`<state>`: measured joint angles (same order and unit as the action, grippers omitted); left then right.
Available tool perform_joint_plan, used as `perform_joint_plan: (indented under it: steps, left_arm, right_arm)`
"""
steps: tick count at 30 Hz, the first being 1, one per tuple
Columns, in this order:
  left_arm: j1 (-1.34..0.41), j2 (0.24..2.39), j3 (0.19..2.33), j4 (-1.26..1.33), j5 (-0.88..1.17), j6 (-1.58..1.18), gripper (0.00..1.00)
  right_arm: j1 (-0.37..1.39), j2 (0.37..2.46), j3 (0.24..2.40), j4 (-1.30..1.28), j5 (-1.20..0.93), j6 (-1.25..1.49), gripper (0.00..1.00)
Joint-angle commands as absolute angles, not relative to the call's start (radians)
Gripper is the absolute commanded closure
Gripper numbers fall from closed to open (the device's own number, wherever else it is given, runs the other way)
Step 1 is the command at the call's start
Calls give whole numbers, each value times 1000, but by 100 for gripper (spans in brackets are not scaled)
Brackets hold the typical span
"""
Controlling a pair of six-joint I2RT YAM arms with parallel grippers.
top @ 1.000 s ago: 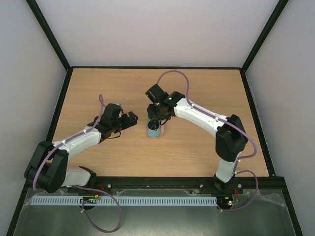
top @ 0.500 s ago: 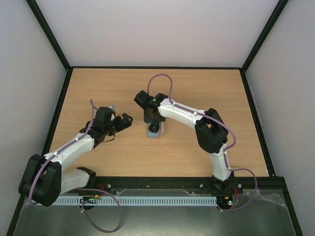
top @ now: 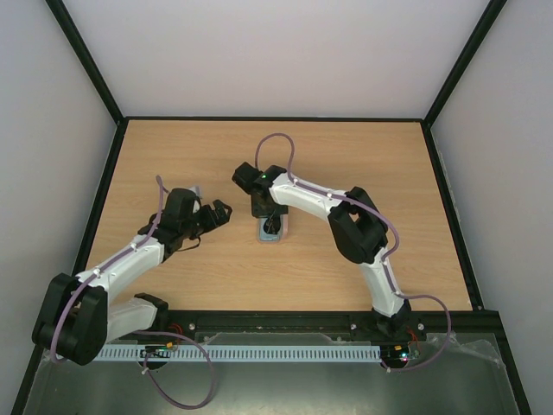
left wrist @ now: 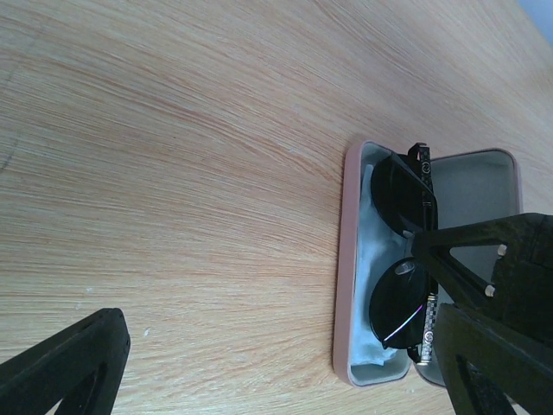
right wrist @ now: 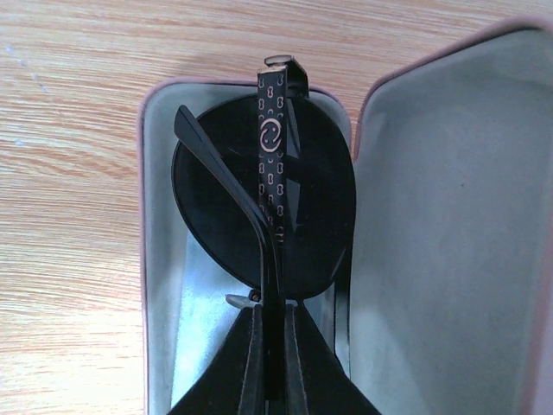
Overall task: Organize the sunglasses
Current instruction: Place the sunglasses in the sunglasses case.
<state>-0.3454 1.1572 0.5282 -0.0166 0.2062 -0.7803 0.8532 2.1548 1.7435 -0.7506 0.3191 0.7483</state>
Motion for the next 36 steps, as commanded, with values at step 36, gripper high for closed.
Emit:
perform_joint_plan:
  steps: [36]
  left_arm:
    - [-330,1164,532,-43,206,-753,1]
  right_arm:
    - [830,2170,1605,-577,146,769,99]
